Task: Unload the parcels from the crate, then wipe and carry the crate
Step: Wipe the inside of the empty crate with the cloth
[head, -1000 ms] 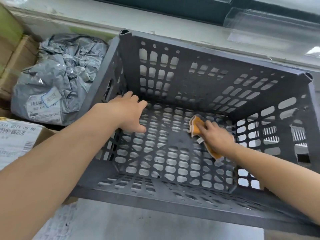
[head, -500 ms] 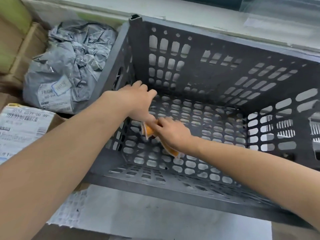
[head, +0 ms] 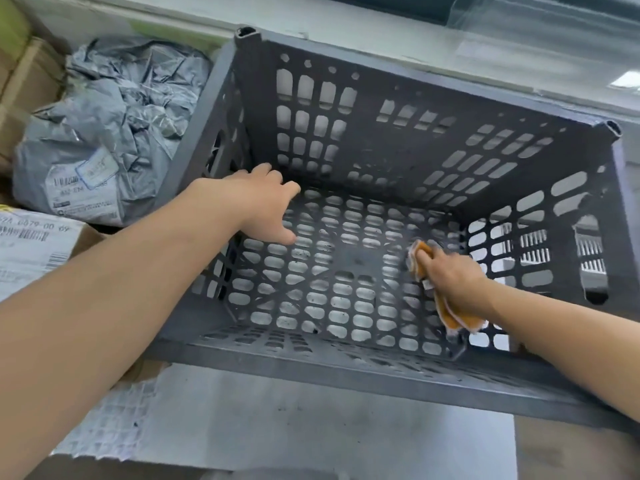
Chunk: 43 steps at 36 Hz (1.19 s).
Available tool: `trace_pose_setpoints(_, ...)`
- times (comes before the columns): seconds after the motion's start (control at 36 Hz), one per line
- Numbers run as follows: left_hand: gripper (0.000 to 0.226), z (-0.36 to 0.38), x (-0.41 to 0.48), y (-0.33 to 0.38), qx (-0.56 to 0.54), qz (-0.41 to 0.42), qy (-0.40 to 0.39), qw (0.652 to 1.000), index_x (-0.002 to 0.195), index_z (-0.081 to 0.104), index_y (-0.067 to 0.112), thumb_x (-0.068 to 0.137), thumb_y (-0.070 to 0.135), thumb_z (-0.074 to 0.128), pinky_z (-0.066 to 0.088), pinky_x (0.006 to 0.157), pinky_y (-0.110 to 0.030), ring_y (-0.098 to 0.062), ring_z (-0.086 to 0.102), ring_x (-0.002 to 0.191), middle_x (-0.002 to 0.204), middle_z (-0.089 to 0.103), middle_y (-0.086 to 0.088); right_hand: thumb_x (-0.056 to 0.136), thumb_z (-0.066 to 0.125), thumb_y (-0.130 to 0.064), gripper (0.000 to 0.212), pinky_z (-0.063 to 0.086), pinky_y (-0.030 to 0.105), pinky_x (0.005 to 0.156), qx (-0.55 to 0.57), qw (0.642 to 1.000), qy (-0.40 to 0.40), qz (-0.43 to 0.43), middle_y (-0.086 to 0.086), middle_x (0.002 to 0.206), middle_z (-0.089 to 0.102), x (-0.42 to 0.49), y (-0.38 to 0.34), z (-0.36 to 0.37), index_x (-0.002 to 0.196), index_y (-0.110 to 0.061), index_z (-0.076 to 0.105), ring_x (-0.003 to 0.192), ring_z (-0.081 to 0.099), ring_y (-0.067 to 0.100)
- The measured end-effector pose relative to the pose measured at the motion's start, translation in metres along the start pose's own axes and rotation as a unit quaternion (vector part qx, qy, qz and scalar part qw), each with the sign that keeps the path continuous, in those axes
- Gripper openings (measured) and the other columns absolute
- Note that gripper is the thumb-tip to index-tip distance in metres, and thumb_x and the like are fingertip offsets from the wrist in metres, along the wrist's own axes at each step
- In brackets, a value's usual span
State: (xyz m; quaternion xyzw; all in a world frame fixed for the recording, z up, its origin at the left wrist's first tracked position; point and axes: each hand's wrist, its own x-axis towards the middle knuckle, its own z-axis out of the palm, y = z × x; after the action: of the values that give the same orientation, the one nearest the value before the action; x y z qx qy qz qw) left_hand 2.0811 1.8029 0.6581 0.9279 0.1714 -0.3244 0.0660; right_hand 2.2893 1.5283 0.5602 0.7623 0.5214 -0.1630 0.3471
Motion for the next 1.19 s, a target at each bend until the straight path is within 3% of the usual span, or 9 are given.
trace_pose_setpoints(0.11, 0.083, 0.000, -0.001, 0.003, 0.001, 0.003, -0.002, 1.000, 0.152, 0.020, 0.019, 0.089, 0.062, 0.052, 0.035, 0.109, -0.045, -0.029, 0.022, 0.140, 0.146, 0.035, -0.008, 0.101, 0.038, -0.010, 0.053, 0.053, 0.032, 0.076, -0.088, 0.994, -0.060, 0.008, 0.009, 0.130, 0.057, -0.006, 0.013, 0.009, 0.149, -0.006, 0.015, 0.106, 0.067, 0.025)
trace_pose_setpoints(0.22, 0.083, 0.000, -0.003, 0.001, -0.004, -0.001, -0.001, 1.000, 0.152, 0.021, 0.019, 0.088, 0.062, 0.053, 0.035, 0.109, -0.045, -0.028, 0.023, 0.140, 0.146, 0.035, -0.008, 0.101, 0.037, -0.007, 0.049, 0.050, 0.035, 0.071, -0.044, 0.998, -0.046, 0.006, 0.009, 0.127, 0.059, -0.001, -0.003, -0.009, 0.146, -0.008, 0.021, 0.104, 0.067, 0.028)
trace_pose_setpoints(0.39, 0.077, -0.002, -0.002, 0.001, -0.022, -0.001, 0.015, 1.000, 0.149, 0.026, 0.018, 0.090, 0.057, 0.054, 0.038, 0.106, -0.046, -0.029, 0.027, 0.136, 0.144, 0.038, -0.010, 0.102, 0.040, -0.032, 0.031, 0.051, 0.037, 0.066, 0.116, 0.970, 0.078, -0.199, 0.005, 0.109, 0.050, 0.004, -0.074, -0.068, 0.132, -0.024, 0.036, 0.078, 0.055, 0.022)
trace_pose_setpoints(0.5, 0.077, 0.002, 0.001, -0.003, -0.026, -0.011, 0.015, 0.999, 0.149, 0.026, 0.020, 0.089, 0.058, 0.054, 0.038, 0.106, -0.049, -0.031, 0.027, 0.137, 0.146, 0.036, -0.010, 0.102, 0.041, -0.033, 0.041, 0.042, 0.036, 0.066, 0.121, 0.933, 0.135, -0.311, 0.008, 0.111, 0.047, 0.023, -0.136, -0.096, 0.142, -0.027, 0.037, 0.086, 0.054, 0.028)
trace_pose_setpoints(0.67, 0.076, 0.003, 0.003, -0.004, -0.039, -0.007, 0.018, 0.999, 0.149, 0.027, 0.019, 0.089, 0.057, 0.054, 0.039, 0.106, -0.050, -0.031, 0.026, 0.138, 0.146, 0.036, -0.011, 0.102, 0.042, -0.023, 0.043, 0.043, 0.037, 0.068, 0.138, 0.907, 0.143, -0.372, 0.013, 0.118, 0.048, 0.040, -0.198, -0.103, 0.144, -0.033, 0.041, 0.095, 0.056, 0.034)
trace_pose_setpoints(0.78, 0.077, 0.003, 0.003, -0.003, -0.042, 0.001, 0.014, 0.999, 0.151, 0.024, 0.019, 0.090, 0.056, 0.053, 0.038, 0.107, -0.051, -0.031, 0.024, 0.140, 0.148, 0.034, -0.011, 0.100, 0.045, -0.019, 0.046, 0.037, 0.037, 0.064, 0.117, 0.902, 0.126, -0.395, 0.016, 0.118, 0.047, 0.035, -0.192, -0.094, 0.143, -0.034, 0.045, 0.095, 0.056, 0.035)
trace_pose_setpoints(0.83, 0.078, 0.003, 0.003, -0.003, -0.039, 0.000, 0.016, 0.999, 0.151, 0.024, 0.019, 0.090, 0.057, 0.054, 0.039, 0.107, -0.050, -0.031, 0.025, 0.139, 0.147, 0.035, -0.011, 0.099, 0.044, -0.020, 0.046, 0.044, 0.041, 0.066, 0.086, 0.904, 0.102, -0.406, 0.015, 0.117, 0.045, 0.027, -0.174, -0.087, 0.144, -0.032, 0.042, 0.096, 0.056, 0.035)
trace_pose_setpoints(1.03, 0.078, -0.002, 0.000, -0.003, -0.048, 0.007, 0.020, 0.999, 0.152, 0.024, 0.019, 0.090, 0.056, 0.054, 0.039, 0.107, -0.049, -0.030, 0.027, 0.138, 0.145, 0.036, -0.011, 0.101, 0.039, -0.021, 0.054, 0.041, 0.038, 0.075, 0.013, 0.920, -0.042, -0.389, 0.009, 0.125, 0.041, -0.010, -0.082, -0.040, 0.148, -0.043, 0.026, 0.102, 0.055, 0.034)
trace_pose_setpoints(1.19, 0.079, -0.005, -0.005, -0.002, -0.054, 0.009, 0.023, 0.998, 0.152, 0.023, 0.020, 0.089, 0.057, 0.055, 0.037, 0.108, -0.049, -0.029, 0.025, 0.140, 0.147, 0.035, -0.010, 0.103, 0.037, -0.025, 0.044, 0.040, 0.035, 0.079, -0.039, 0.915, -0.148, -0.373, 0.004, 0.125, 0.043, -0.023, -0.040, -0.021, 0.143, -0.043, 0.034, 0.106, 0.055, 0.031)
